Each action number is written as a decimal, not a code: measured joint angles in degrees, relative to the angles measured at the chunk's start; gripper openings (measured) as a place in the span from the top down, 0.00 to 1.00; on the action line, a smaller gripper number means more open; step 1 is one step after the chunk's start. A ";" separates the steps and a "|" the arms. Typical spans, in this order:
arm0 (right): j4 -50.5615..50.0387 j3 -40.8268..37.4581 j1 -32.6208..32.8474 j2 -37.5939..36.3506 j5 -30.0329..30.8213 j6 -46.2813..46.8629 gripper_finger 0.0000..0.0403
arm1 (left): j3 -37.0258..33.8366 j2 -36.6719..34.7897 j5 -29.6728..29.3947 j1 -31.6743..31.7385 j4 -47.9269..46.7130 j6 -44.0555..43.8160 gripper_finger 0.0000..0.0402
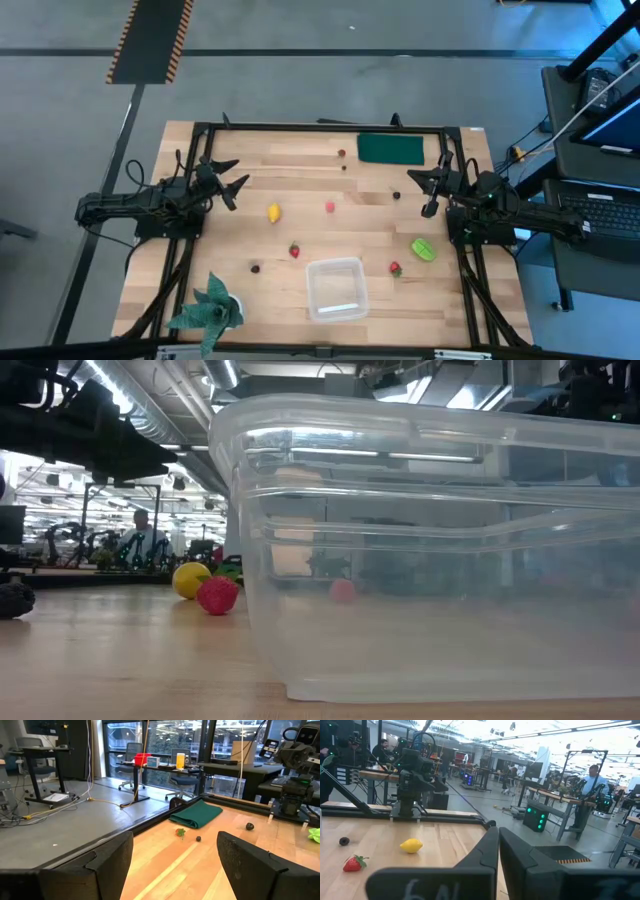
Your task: Pick and placing Produce into tupperware
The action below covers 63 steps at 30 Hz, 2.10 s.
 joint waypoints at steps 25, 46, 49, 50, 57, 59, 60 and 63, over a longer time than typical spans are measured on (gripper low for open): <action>0.74 0.02 -0.02 0.00 0.00 -6.01 0.96 | 0.00 0.00 0.00 0.01 0.00 0.01 0.30; 1.25 0.02 -0.02 0.00 -0.06 17.54 0.96 | 0.00 0.00 0.01 0.03 -0.09 1.63 0.30; 1.29 0.02 -0.02 0.00 0.02 21.01 0.96 | 0.00 0.01 0.01 0.03 -0.07 1.64 0.30; 1.27 0.02 -0.02 0.00 0.07 21.23 0.96 | 0.00 0.00 0.00 0.03 -0.03 1.62 0.30; 1.27 0.02 -0.02 0.00 0.09 20.82 0.96 | 0.00 0.00 0.01 0.03 0.02 1.59 0.30; 1.26 0.02 -0.02 0.00 0.52 19.75 0.95 | 0.00 0.02 0.01 0.03 0.02 1.59 0.30; 1.26 0.02 -0.02 0.00 0.58 19.52 0.95 | 0.00 0.00 0.01 0.03 0.02 1.57 0.30; 1.21 0.02 -0.02 0.00 0.63 19.43 0.91 | 0.00 0.02 0.01 0.03 0.02 1.57 0.30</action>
